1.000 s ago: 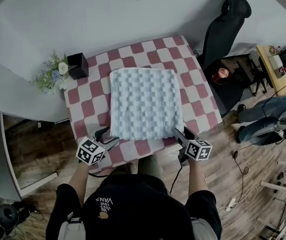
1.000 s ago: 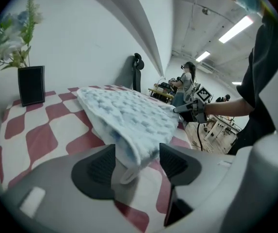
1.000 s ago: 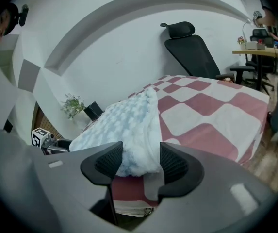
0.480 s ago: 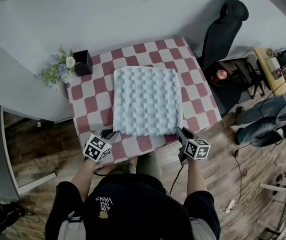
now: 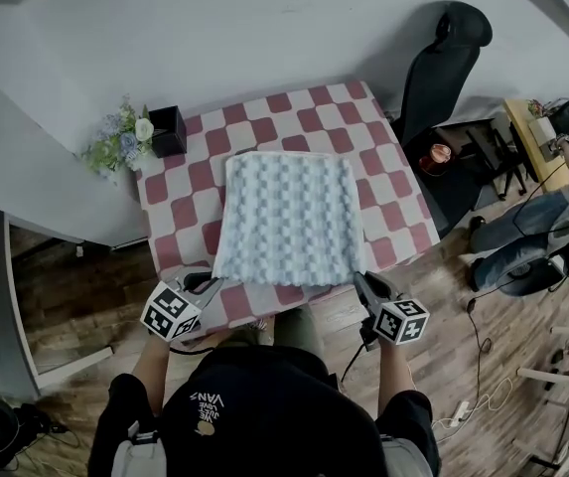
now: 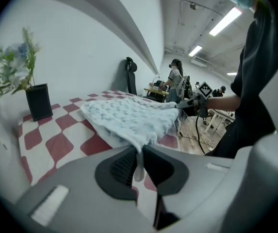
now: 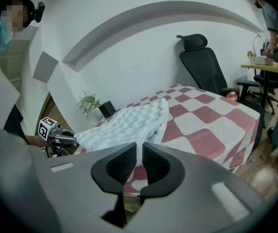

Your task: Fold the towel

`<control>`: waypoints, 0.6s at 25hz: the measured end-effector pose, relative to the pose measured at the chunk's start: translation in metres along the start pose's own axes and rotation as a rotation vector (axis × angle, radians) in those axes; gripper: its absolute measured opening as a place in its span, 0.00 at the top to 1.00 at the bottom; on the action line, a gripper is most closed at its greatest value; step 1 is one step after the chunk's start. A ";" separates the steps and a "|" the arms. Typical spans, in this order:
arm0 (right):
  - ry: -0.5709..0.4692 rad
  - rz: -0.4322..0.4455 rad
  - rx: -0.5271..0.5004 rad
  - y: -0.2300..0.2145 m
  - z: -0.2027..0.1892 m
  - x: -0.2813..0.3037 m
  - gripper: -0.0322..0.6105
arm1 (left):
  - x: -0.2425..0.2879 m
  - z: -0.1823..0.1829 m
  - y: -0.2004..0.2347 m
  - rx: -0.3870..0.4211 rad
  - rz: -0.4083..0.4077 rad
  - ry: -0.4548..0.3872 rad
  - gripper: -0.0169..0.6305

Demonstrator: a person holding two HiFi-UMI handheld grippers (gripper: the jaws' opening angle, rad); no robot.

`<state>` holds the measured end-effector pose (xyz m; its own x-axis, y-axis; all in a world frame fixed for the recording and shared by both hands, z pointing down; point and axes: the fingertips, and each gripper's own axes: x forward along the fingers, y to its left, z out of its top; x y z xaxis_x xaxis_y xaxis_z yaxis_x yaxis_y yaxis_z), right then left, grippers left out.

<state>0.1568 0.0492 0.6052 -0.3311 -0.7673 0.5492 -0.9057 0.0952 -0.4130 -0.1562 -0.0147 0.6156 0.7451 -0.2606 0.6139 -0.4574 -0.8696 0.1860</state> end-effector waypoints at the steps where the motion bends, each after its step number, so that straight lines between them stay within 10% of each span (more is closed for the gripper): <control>1: -0.015 -0.005 -0.013 0.004 0.005 -0.004 0.89 | -0.005 0.006 0.001 0.014 0.014 -0.011 0.92; 15: -0.106 -0.013 -0.120 -0.013 0.118 0.042 0.89 | 0.004 0.103 0.064 0.062 0.222 -0.141 0.92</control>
<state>0.1861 -0.0585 0.5480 -0.2954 -0.8309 0.4715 -0.9370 0.1556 -0.3128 -0.1322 -0.1150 0.5511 0.6924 -0.4998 0.5205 -0.5897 -0.8076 0.0090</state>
